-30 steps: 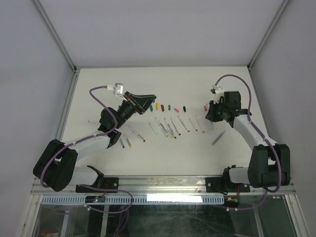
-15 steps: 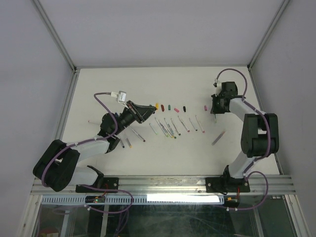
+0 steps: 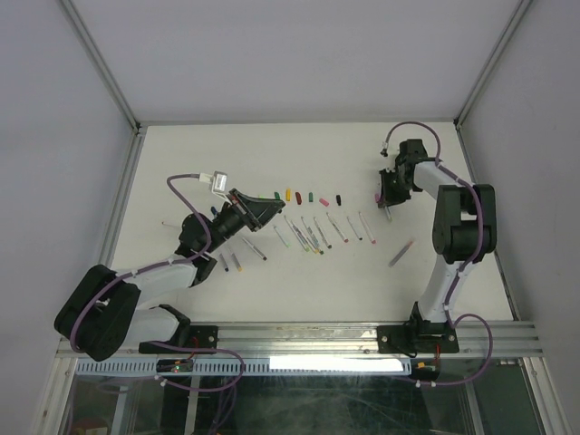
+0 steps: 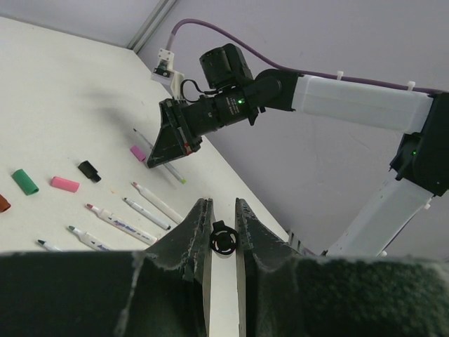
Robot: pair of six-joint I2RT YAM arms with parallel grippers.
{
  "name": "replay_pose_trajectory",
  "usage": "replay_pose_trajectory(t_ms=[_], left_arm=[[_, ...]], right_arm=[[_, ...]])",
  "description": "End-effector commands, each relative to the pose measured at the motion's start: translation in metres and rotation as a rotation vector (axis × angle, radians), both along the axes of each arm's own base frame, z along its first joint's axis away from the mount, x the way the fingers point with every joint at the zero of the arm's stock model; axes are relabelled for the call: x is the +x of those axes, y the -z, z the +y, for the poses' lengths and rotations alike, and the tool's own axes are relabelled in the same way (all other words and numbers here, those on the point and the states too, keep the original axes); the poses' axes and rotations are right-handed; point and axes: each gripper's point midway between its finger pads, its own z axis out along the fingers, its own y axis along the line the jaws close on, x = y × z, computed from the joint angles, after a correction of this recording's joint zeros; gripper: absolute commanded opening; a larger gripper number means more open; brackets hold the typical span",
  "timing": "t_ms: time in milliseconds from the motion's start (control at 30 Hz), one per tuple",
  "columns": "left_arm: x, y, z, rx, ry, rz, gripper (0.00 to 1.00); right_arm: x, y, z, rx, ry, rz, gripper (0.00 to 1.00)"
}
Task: Open the pen caps
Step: Place the pen cap at the center of the board.
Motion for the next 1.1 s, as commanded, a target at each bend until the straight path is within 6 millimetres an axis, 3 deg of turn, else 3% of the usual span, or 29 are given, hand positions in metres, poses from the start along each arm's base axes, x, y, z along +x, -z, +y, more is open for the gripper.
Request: replay_pose_trajectory(t_ms=[0,300,500,800,1067], left_arm=[[-0.009,-0.026,0.005,-0.050,0.010,-0.076,0.00],[-0.014,-0.026,0.010,-0.046,-0.006,-0.079,0.00],[-0.014,-0.028,0.009,-0.048,-0.002,-0.081,0.00],[-0.014,-0.021,0.009,-0.048,0.000,-0.064,0.00],[-0.014,-0.020,0.008,-0.052,0.009,-0.058,0.00]], right_arm=[[0.001,-0.001,0.007,0.038,-0.030,0.041,0.00],[0.013,-0.023,-0.017,-0.089,-0.021,-0.065,0.00],[0.028,-0.022,-0.021,-0.134,-0.004,-0.089,0.00],[0.031,-0.013,0.016,-0.196,-0.097,-0.106,0.00],[0.024,-0.011,0.046,-0.144,-0.198,-0.113,0.00]])
